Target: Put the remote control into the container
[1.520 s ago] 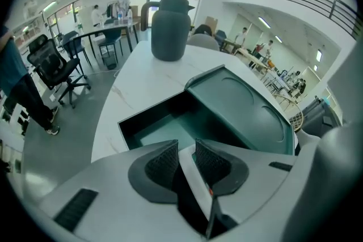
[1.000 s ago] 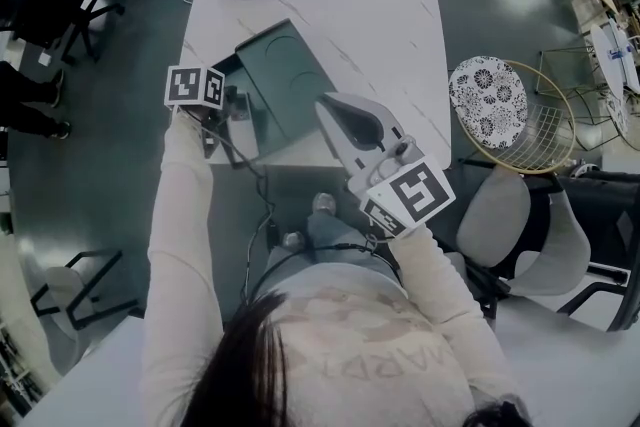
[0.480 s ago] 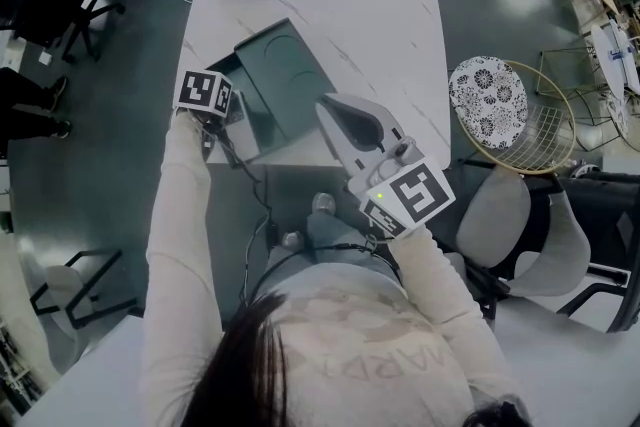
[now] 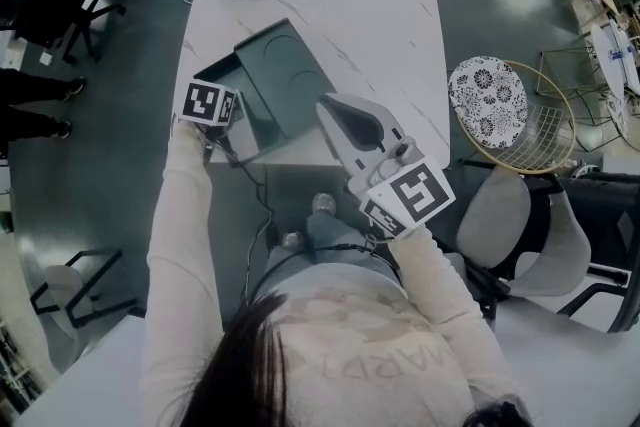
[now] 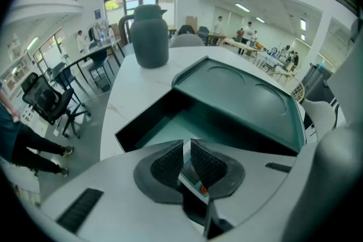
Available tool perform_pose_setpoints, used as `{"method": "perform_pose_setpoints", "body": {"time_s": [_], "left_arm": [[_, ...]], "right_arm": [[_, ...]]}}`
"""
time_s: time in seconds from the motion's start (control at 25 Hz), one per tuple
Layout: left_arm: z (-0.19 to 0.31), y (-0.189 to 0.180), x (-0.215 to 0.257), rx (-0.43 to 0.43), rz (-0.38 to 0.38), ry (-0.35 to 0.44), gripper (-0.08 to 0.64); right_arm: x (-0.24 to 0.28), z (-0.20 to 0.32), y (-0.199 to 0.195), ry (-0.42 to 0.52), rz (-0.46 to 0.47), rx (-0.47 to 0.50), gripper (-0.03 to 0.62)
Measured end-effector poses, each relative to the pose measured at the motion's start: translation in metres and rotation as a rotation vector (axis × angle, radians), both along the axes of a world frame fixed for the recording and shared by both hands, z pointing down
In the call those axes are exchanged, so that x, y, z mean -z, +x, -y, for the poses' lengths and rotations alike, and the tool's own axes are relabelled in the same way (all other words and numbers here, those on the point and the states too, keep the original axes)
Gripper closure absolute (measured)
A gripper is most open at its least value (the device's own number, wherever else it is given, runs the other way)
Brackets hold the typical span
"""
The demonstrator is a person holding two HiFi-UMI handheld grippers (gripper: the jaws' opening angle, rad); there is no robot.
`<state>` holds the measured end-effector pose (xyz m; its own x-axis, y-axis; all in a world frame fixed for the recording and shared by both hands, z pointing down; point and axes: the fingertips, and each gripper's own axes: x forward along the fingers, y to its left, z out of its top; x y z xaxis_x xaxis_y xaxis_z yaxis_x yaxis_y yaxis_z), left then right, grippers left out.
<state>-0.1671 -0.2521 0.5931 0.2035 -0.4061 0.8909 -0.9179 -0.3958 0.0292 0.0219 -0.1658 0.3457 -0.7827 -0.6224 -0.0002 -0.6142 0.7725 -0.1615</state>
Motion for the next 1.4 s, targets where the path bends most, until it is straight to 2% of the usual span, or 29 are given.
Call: {"method": "perform_pose_setpoints", "body": {"time_s": [0.12,0.24,0.52,0.8,0.92,1.12,1.4], "left_arm": [[-0.003,0.008,0.013,-0.072,0.018,0.111,0.531],[-0.007,0.018,0.033,-0.111,-0.002,0.227,0.541],[-0.035,0.028,0.096,-0.090,-0.090,0.443,0.548],[-0.092,0.041,0.179,-0.097,-0.209,0.646,0.548],[-0.124,0.044,0.211,-0.098,-0.266,0.707,0.549],[-0.179,0.036,0.251,-0.106,-0.309,0.785,0.549],[-0.247,0.018,0.280,-0.104,-0.349,0.843,0.549]], "right_arm": [[0.002,-0.005,-0.005,0.006,0.002,0.011,0.575],[0.006,-0.010,-0.012,0.014,0.005,0.023,0.575],[0.017,-0.031,-0.032,0.043,0.001,0.048,0.575],[0.034,-0.066,-0.057,0.085,0.002,0.072,0.575],[0.041,-0.083,-0.067,0.101,0.009,0.078,0.575],[0.052,-0.116,-0.085,0.126,0.021,0.083,0.575],[0.061,-0.168,-0.106,0.151,0.017,0.084,0.575]]}}
